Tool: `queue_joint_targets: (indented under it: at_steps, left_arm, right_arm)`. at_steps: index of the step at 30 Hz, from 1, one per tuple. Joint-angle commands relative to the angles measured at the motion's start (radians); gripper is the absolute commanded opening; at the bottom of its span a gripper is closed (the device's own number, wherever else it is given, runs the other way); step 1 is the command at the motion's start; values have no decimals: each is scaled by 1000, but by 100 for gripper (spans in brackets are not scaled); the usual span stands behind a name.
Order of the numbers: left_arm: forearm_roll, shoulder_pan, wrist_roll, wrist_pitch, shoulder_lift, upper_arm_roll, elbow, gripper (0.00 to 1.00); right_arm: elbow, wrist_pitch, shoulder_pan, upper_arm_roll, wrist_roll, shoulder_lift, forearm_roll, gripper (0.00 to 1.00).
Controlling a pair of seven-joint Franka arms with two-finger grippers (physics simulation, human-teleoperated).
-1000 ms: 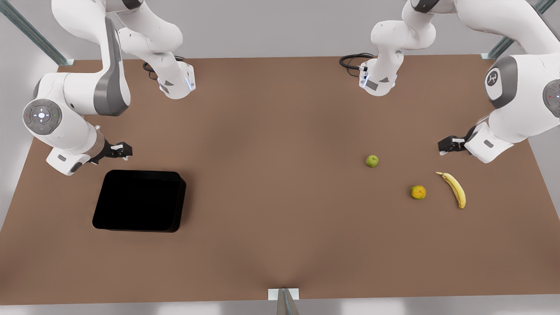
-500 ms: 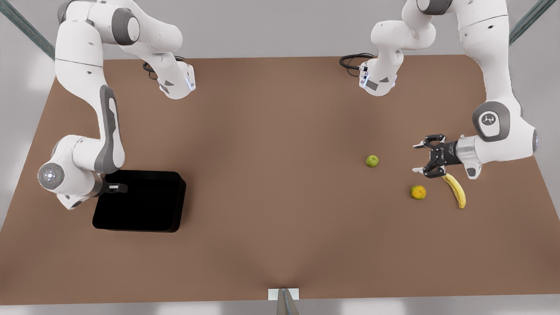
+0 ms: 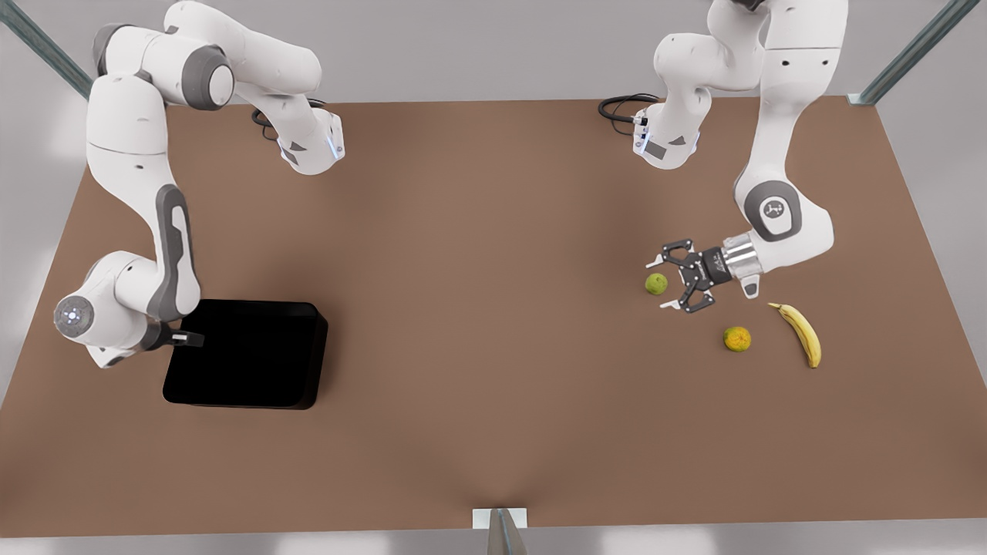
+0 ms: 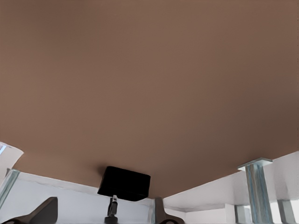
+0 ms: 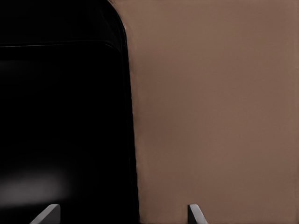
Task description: Place the storage box in the middle with the right arm, and place the apple in the storage box with the left arm
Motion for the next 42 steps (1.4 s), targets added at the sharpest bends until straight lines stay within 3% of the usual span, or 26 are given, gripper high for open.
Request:
queue_joint_targets:
  at_steps: [1, 12, 13, 14, 15, 19, 26, 33, 42]
  left_arm:
    - [-25, -19, 2, 6, 0, -4, 0, 100]
    - [-12, -5, 185, 52, 49, 17, -122, 100]
    - [-11, -5, 199, 52, 58, 20, -122, 100]
    - [-14, -5, 255, 43, 81, 43, -122, 100]
    - [-31, 3, 285, 36, 100, 57, -119, 100]
    - [-124, 16, 519, 9, 178, 57, -120, 100]
    - [-239, 38, 570, 9, 275, 59, -102, 100]
    - [-305, 79, 679, -22, 319, 57, -106, 100]
    - [-376, 72, 739, -22, 327, 45, -119, 100]
  right_arm:
    - [-2, 0, -3, 0, -1, 0, -1, 100]
    - [-8, 15, -15, 3, -18, 47, -5, 100]
    - [-9, 15, -15, 3, -24, 47, -5, 88]
    - [-9, 12, -15, 3, -27, 47, -7, 68]
    - [-9, 11, -15, 3, -28, 47, -7, 58]
    - [-11, -1, -17, 3, -28, 51, -7, 48]
    - [-8, -12, -20, 3, -54, 60, -8, 30]
    - [-5, -12, -21, 3, -76, 60, -8, 22]
    - [7, -15, -20, 6, -105, 57, -8, 21]
